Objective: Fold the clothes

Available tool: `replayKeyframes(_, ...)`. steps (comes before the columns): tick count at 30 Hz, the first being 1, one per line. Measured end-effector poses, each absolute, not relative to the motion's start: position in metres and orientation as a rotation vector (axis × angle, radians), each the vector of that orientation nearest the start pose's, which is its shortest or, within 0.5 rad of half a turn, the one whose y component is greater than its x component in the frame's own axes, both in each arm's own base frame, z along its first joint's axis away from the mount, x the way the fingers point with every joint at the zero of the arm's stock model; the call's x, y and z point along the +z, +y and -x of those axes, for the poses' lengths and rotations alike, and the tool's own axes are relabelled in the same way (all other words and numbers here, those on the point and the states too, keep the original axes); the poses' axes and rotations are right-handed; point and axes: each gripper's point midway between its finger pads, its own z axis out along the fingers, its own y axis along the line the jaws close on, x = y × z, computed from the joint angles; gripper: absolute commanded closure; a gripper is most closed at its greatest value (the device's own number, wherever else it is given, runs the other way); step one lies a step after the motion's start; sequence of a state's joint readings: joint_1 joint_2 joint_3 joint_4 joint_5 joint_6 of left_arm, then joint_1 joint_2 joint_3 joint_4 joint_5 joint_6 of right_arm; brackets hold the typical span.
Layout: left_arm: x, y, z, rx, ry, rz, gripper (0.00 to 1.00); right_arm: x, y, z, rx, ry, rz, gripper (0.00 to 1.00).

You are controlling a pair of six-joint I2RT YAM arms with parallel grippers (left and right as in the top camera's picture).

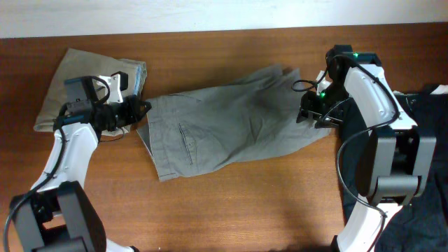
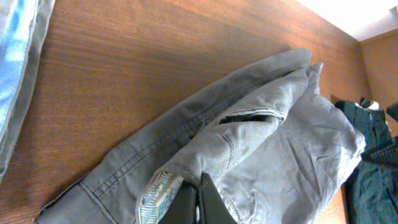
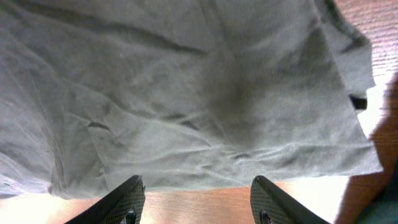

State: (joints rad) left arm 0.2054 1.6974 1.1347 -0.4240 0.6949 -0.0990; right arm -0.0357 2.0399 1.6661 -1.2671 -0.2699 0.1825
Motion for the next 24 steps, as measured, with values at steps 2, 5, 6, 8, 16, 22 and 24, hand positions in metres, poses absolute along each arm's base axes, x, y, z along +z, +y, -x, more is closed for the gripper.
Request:
replayKeyframes(2, 0.121, -0.025, -0.415, -0.835, 2.448, 0.126, 0.95, 0.076, 0.032, -0.376, 0.425, 3.173, -0.356, 0.41)
replayKeyframes(5, 0.114, -0.021, -0.410, -0.805, 2.486, 0.158, 0.59, 0.076, 0.032, -0.380, 0.424, 3.156, -0.350, 0.41)
replayKeyframes(6, 0.112, -0.017, -0.411, -0.773, 2.493, 0.174, 0.53, 0.076, 0.032, -0.387, 0.424, 3.127, -0.341, 0.41)
replayKeyframes(8, 0.108, -0.009, -0.413, -0.706, 2.503, 0.187, 0.49, 0.077, 0.031, -0.413, 0.423, 3.024, -0.307, 0.41)
replayKeyframes(16, 0.095, -0.005, -0.396, -0.667, 2.599, 0.239, 0.39, 0.090, 0.035, -0.467, 0.479, 2.791, -0.218, 0.28)
replayKeyframes(22, 0.080, 0.005, -0.380, -0.575, 2.692, 0.295, 0.38, 0.090, 0.062, -0.421, 0.726, 2.935, -0.130, 0.27)
replayKeyframes(24, 0.075, 0.004, -0.376, -0.577, 2.703, 0.299, 0.38, 0.092, 0.065, -0.422, 0.753, 2.926, -0.111, 0.28)
